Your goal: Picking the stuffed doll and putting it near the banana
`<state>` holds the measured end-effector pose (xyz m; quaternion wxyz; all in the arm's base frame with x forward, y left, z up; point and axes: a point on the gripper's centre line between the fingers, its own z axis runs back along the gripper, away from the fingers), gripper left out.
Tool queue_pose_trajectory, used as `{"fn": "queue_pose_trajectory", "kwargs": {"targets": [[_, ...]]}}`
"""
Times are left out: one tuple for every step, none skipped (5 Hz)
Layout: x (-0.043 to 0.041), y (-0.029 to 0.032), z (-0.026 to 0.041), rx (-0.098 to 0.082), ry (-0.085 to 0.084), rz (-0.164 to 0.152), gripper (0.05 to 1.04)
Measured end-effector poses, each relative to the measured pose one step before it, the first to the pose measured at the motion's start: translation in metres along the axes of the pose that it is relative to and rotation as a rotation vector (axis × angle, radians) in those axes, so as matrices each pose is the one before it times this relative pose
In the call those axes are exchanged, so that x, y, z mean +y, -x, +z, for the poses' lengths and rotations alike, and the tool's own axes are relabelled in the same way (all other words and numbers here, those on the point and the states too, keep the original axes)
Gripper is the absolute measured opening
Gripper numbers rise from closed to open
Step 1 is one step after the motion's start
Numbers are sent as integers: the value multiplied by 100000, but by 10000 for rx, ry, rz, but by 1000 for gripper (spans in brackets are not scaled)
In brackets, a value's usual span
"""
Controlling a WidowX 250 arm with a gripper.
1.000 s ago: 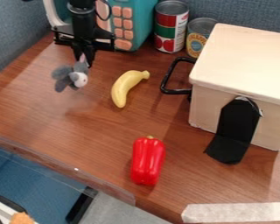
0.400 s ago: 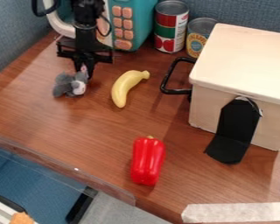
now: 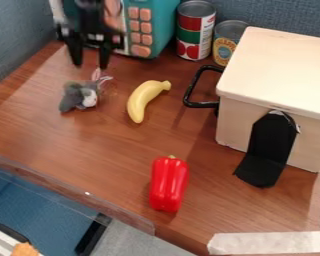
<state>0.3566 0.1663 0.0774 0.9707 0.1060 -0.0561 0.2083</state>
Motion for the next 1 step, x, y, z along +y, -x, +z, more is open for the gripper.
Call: {"fn": "queue_pose_trajectory", "kwargs": {"targets": [[-81, -17, 2400, 7, 273, -912, 1009]]}}
